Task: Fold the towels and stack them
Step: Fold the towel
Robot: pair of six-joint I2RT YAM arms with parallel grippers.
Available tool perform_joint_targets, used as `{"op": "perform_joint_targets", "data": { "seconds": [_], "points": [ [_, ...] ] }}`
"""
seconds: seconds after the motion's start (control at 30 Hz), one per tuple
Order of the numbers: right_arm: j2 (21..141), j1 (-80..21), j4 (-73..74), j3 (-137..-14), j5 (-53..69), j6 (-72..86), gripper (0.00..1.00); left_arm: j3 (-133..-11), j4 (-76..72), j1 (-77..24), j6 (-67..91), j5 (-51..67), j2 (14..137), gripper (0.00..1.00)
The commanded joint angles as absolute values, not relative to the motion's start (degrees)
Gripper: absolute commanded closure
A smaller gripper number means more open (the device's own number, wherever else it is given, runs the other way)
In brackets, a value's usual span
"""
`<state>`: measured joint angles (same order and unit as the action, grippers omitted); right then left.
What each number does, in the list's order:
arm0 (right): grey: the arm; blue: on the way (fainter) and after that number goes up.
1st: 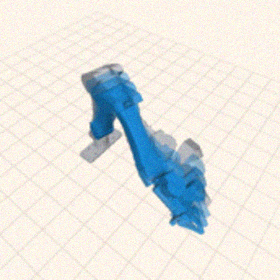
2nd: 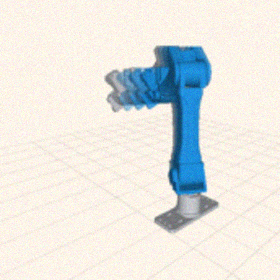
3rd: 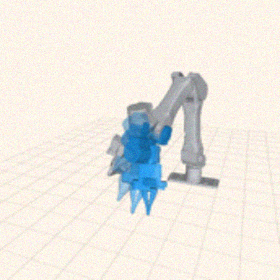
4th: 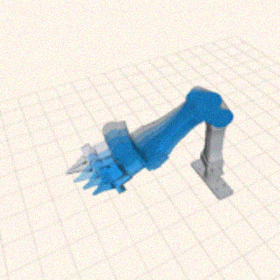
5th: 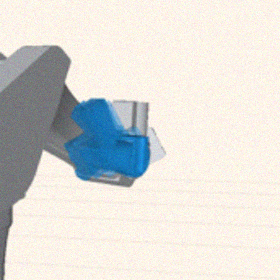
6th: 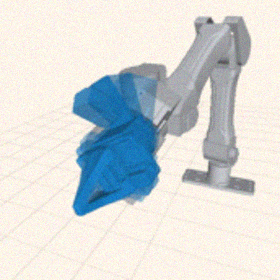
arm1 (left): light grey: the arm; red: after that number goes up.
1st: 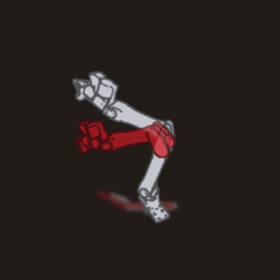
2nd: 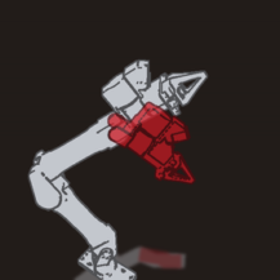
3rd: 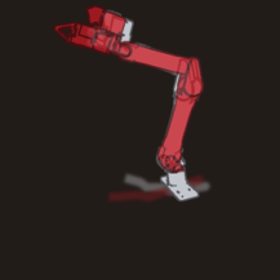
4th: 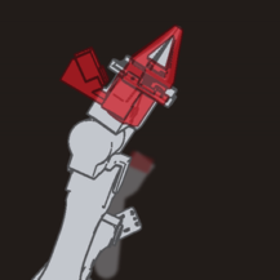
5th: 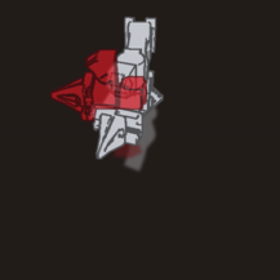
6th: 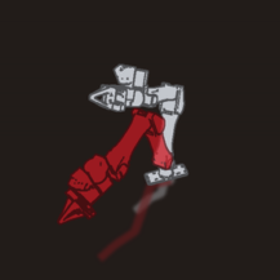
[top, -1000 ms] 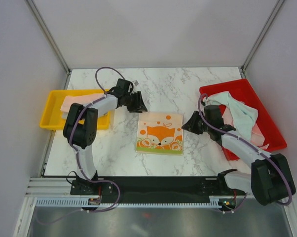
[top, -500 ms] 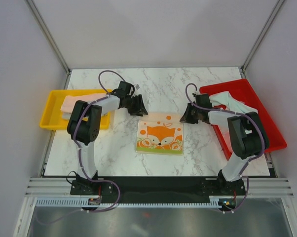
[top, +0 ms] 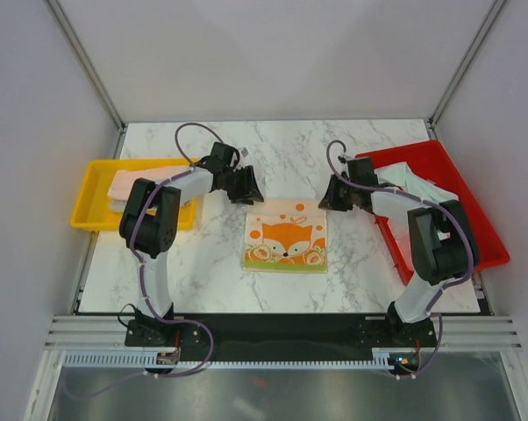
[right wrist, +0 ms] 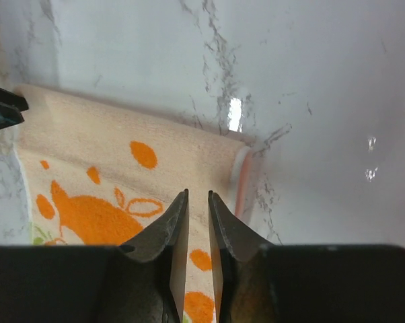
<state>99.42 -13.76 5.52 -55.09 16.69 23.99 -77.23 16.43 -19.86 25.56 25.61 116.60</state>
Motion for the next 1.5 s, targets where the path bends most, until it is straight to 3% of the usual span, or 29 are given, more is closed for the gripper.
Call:
{"op": "perform_joint_targets", "data": {
  "seconds": [0.0,0.53,0.77,0.87,1.1,1.27,1.47],
  "points": [
    [95.89,-13.71,6.85,-59.76,18.02,21.71,0.75,-80.94,16.87,-19.07,22.86,25.84,111.98,0.48],
    [107.31,-13.62,5.19,-63.72,15.29,19.78,0.75,-82.70,18.11,-18.19,21.27,27.95,118.56,0.49],
    [105.91,-13.71,4.83,-63.81,14.41,17.93,0.74,-84.72,18.63,-17.76,20.39,26.98,119.89,0.48],
    [103.37,-13.62,6.58,-64.51,15.64,16.53,0.71,-85.69,19.51,-17.75,19.26,26.37,118.48,0.48],
    [100.90,-12.92,13.71,-69.43,19.42,9.41,0.44,-87.36,22.32,-16.96,14.51,24.08,115.57,0.40],
    [105.81,-12.13,18.01,-73.65,24.25,5.37,0.42,-87.36,24.17,-16.88,10.47,26.98,117.68,0.42],
    [108.80,-12.13,19.32,-75.58,23.64,1.68,0.47,-85.69,24.87,-16.96,7.39,26.98,119.26,0.43]
  ]
}}
